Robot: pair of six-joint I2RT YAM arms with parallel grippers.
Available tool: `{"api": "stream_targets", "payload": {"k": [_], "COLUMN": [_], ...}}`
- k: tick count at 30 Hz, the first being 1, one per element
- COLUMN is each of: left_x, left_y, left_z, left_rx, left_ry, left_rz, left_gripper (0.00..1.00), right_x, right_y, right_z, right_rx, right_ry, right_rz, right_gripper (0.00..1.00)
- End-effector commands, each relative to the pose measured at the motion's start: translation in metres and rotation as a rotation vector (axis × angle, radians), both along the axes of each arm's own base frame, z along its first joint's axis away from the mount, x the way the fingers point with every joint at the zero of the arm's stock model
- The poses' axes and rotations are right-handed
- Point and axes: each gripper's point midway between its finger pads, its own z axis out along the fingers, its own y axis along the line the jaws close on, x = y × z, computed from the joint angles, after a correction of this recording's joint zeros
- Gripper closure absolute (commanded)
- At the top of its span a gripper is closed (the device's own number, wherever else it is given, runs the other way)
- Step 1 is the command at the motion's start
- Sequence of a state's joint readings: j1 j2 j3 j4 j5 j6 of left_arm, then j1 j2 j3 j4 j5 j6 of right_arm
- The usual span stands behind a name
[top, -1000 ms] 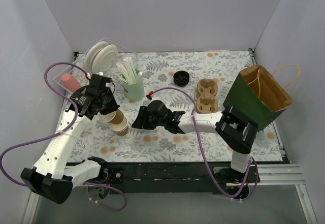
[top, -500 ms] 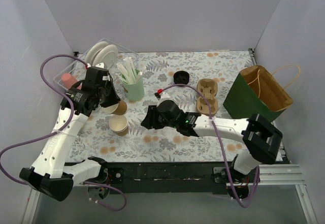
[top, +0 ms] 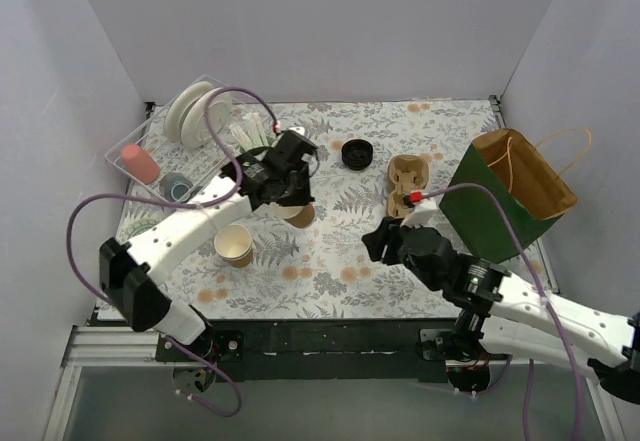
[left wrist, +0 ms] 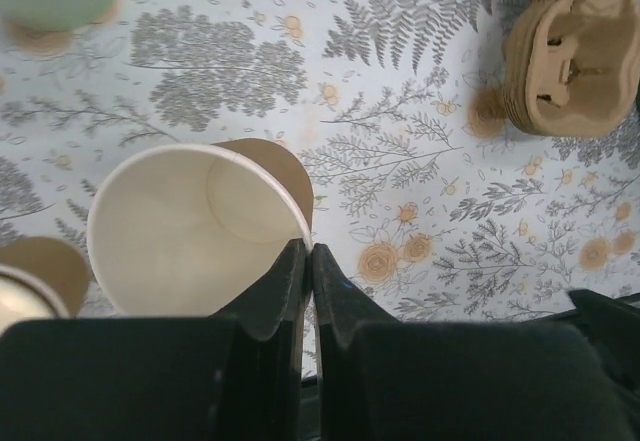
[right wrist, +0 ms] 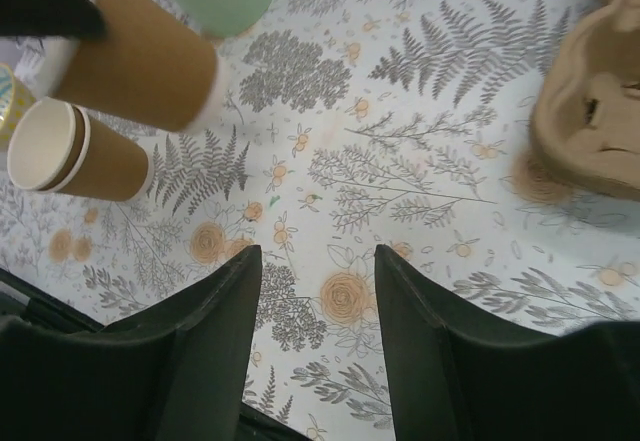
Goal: Pack the takeout coffee
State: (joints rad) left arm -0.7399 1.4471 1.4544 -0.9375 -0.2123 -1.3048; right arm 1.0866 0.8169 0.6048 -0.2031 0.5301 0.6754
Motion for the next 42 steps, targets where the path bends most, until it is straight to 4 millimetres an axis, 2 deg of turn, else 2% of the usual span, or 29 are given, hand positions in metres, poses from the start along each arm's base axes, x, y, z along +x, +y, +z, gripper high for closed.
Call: {"api": "stream_targets", "payload": {"k": [1,2,3,5,6,8,11,15,17,20,22,23,25,27,29,30,32,33,38,40,42], "left_x": [0.017,0.013,0.011,0.005,0.002,-0.004,-0.007,-0.012,-0.014,-0.019,-0.020,-0.021,-0.024,-0.025,-0.024,-0.024,-0.018,-0.018,-0.020,-0.027,-0.033], "left_y": [-0.046,-0.057,-0.062,-0.072,-0.074,-0.080,-0.087,-0.090,-0.090,-0.088,-0.088,-0.088,-0.092,-0.096,-0.099,-0.096,-0.078,-0.071,-0.017,0.005,0.025], "left_z": [-0.012,-0.019,-0.026,-0.048,-0.056,-0.072,-0.081,-0.095,-0.098,-0.105,-0.102,-0.099,-0.088,-0.066,-0.037,-0.030,-0.019,-0.019,-0.045,-0.059,-0.076], "left_rx": [0.035,0.047,0.061,0.107,0.117,0.121,0.100,0.104,0.102,0.105,0.102,0.095,0.066,0.015,-0.043,-0.047,-0.007,0.015,0.149,0.183,0.207], "left_ry": [-0.052,-0.037,-0.024,0.008,0.019,0.043,0.046,0.067,0.075,0.093,0.096,0.097,0.098,0.075,0.034,0.020,-0.025,-0.035,0.008,0.033,0.061], "left_rz": [0.002,-0.022,-0.026,-0.028,-0.031,-0.041,-0.058,-0.062,-0.063,-0.069,-0.076,-0.077,-0.090,-0.101,-0.109,-0.101,-0.045,-0.029,0.089,0.139,0.175], "left_gripper": [1.00,1.00,1.00,1.00,1.00,1.00,1.00,1.00,0.90,0.84,0.74,0.61,0.55,0.45,0.45,0.46,0.49,0.51,0.72,0.80,0.83], "right_x": [0.001,-0.001,-0.003,-0.006,-0.006,-0.008,-0.009,-0.009,-0.009,-0.009,-0.009,-0.009,-0.009,-0.008,-0.008,-0.007,-0.007,-0.008,-0.009,-0.009,-0.009], "right_y": [-0.052,-0.056,-0.064,-0.072,-0.079,-0.087,-0.091,-0.090,-0.089,-0.085,-0.083,-0.083,-0.081,-0.081,-0.080,-0.079,-0.078,-0.076,-0.072,-0.070,-0.066], "right_z": [0.019,0.024,0.036,0.043,0.055,0.060,0.073,0.076,0.077,0.077,0.077,0.077,0.078,0.078,0.078,0.077,0.078,0.078,0.075,0.076,0.078], "right_rx": [0.006,0.024,0.066,0.078,0.109,0.107,0.112,0.099,0.103,0.109,0.110,0.109,0.110,0.105,0.103,0.100,0.103,0.102,0.098,0.102,0.097], "right_ry": [-0.096,-0.108,-0.138,-0.151,-0.171,-0.177,-0.200,-0.198,-0.200,-0.199,-0.197,-0.197,-0.195,-0.195,-0.198,-0.196,-0.198,-0.196,-0.187,-0.188,-0.196], "right_rz": [-0.120,-0.126,-0.132,-0.138,-0.158,-0.170,-0.169,-0.160,-0.159,-0.149,-0.142,-0.141,-0.139,-0.140,-0.138,-0.137,-0.132,-0.124,-0.108,-0.097,-0.076], "right_gripper": [0.42,0.41,0.41,0.41,0.41,0.41,0.40,0.39,0.39,0.39,0.39,0.39,0.39,0.39,0.39,0.39,0.39,0.39,0.38,0.38,0.38]}}
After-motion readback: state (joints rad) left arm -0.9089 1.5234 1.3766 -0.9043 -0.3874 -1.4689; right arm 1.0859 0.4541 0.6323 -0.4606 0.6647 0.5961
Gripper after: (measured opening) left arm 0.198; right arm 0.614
